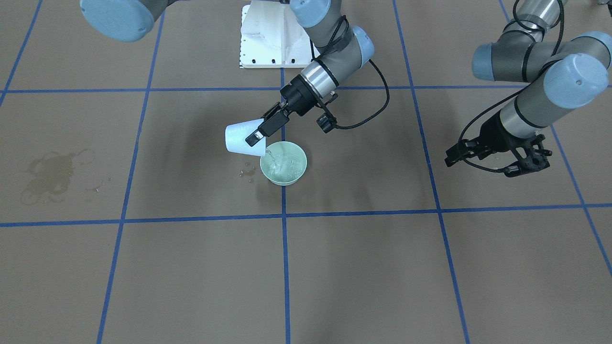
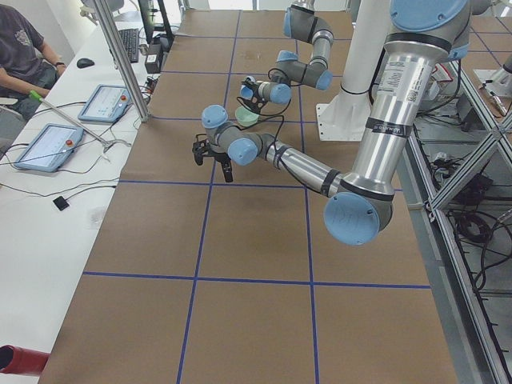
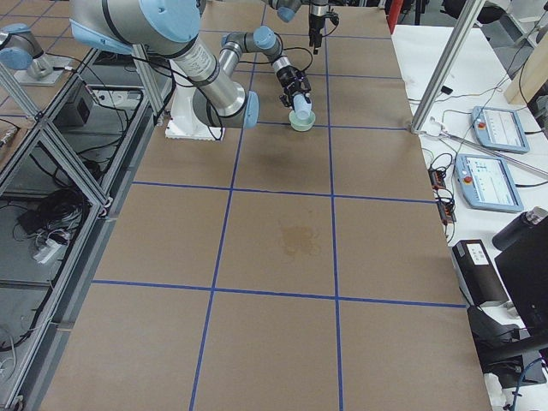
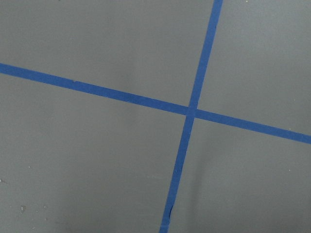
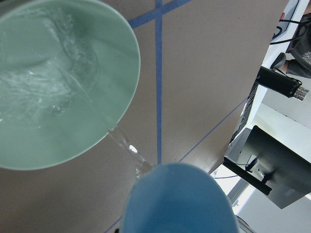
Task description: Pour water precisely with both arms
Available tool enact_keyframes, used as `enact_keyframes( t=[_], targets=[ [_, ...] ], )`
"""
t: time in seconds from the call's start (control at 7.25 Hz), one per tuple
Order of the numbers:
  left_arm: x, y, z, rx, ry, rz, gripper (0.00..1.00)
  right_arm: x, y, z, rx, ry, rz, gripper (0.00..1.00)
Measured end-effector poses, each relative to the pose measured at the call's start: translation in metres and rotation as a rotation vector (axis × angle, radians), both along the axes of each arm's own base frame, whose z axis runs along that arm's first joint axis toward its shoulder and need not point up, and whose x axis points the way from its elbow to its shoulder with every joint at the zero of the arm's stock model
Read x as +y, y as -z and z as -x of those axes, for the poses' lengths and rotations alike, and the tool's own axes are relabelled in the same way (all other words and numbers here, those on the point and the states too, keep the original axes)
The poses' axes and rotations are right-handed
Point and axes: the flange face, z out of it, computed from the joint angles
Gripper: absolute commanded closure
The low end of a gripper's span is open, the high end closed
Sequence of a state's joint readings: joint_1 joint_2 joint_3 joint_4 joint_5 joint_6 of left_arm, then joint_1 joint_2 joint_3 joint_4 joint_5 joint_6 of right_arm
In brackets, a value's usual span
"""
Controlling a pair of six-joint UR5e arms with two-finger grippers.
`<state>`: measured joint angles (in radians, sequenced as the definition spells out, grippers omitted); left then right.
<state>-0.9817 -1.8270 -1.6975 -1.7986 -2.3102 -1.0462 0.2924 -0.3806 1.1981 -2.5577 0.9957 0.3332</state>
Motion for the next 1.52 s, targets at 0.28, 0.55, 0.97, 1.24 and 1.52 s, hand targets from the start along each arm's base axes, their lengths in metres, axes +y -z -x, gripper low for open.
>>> enact_keyframes(
  t=[0.28, 0.55, 0.97, 1.24, 1.52],
  targets=[
    [-0.001, -0.003, 0.0, -0.003, 0.0, 0.004, 0.01, -0.001, -0.001, -0.002, 0.022, 0.002, -0.013, 1.0],
    [-0.002, -0.006, -0.001, -0.005, 0.0, 0.007, 0.01, -0.001, -0.001, -0.002, 0.014, -0.008, -0.019, 1.0],
    [-0.002, -0.002, -0.001, 0.0, 0.0, 0.001, 0.0, -0.004, 0.011, 0.003, -0.195, -0.102, -0.082, 1.0],
    [-0.003, 0.003, -0.002, 0.004, 0.001, -0.008, 0.0, -0.018, -0.007, -0.034, -0.471, -0.236, -0.087, 1.0],
    [-0.003, 0.016, -0.004, 0.016, 0.002, -0.022, 0.0, -0.04, -0.048, -0.113, -0.807, -0.394, -0.017, 1.0]
  ],
)
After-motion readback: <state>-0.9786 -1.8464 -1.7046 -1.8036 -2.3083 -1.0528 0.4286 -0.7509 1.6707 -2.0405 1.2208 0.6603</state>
